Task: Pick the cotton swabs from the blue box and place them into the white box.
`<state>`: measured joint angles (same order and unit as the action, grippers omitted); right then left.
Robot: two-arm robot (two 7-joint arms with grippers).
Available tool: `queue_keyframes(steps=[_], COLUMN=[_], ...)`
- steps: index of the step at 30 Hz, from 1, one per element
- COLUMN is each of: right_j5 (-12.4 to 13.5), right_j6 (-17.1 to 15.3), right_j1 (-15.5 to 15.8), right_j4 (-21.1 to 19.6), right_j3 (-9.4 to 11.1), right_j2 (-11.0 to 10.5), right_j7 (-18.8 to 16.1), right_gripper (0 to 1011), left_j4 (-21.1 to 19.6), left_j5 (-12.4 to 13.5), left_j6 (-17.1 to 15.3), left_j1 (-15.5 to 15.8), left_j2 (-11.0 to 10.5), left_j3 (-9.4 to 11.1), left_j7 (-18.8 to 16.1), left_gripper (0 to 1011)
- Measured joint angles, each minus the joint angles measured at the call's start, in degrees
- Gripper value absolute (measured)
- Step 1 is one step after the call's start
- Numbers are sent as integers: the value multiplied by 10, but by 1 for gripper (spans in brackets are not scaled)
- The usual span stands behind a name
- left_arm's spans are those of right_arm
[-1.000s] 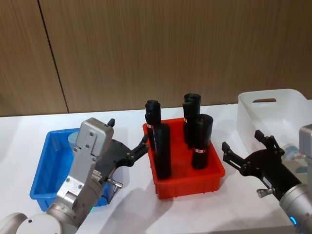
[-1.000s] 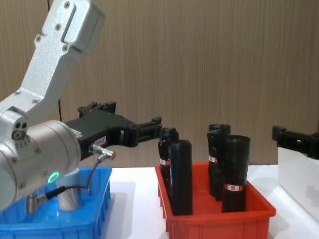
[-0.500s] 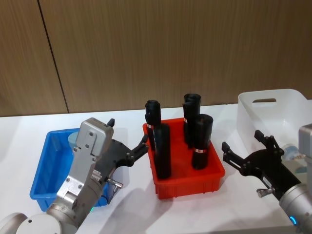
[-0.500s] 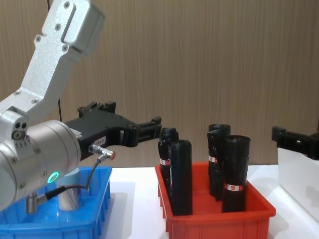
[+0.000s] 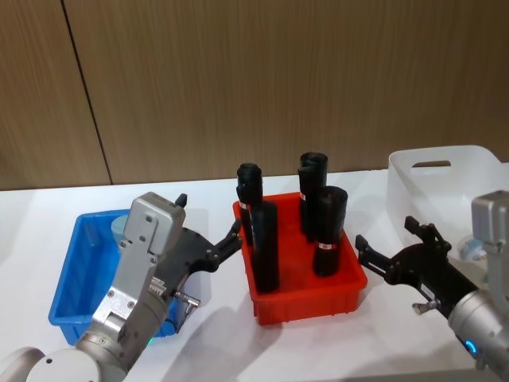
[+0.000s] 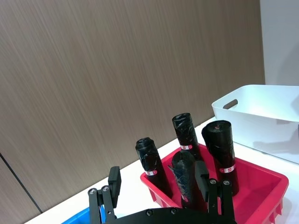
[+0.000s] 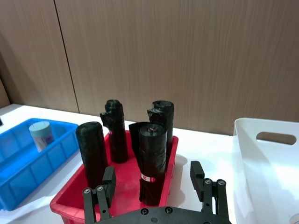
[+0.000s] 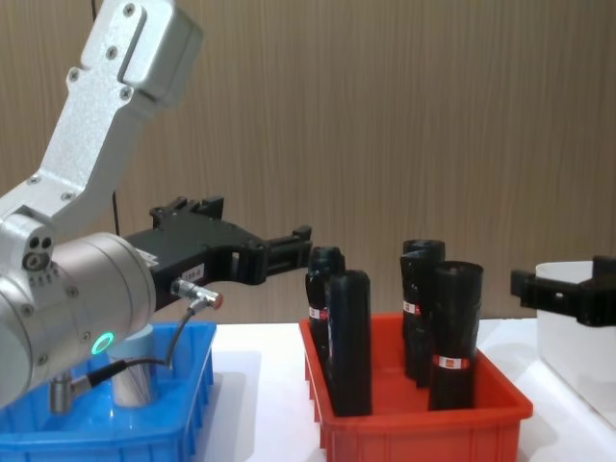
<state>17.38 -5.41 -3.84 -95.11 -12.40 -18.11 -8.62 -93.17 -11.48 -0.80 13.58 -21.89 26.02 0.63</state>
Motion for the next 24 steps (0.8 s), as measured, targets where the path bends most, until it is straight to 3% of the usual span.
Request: queue_keyframes(steps=[12,24], right_j5=[0,-1], right_j6=[-17,-12], right_j1=[-65,-125], right_j4=[84,166], right_j3=[1,1], right_j2=[19,38], right_j7=[-44,-83], right_gripper=[1002,1001], left_j4=[0,0], left_j5=[0,0], left_j6=[0,0], left_j1=[0,0], left_j2=[0,0], left_j3=[0,0], left_j7=[0,0], left_gripper=[1000,1000])
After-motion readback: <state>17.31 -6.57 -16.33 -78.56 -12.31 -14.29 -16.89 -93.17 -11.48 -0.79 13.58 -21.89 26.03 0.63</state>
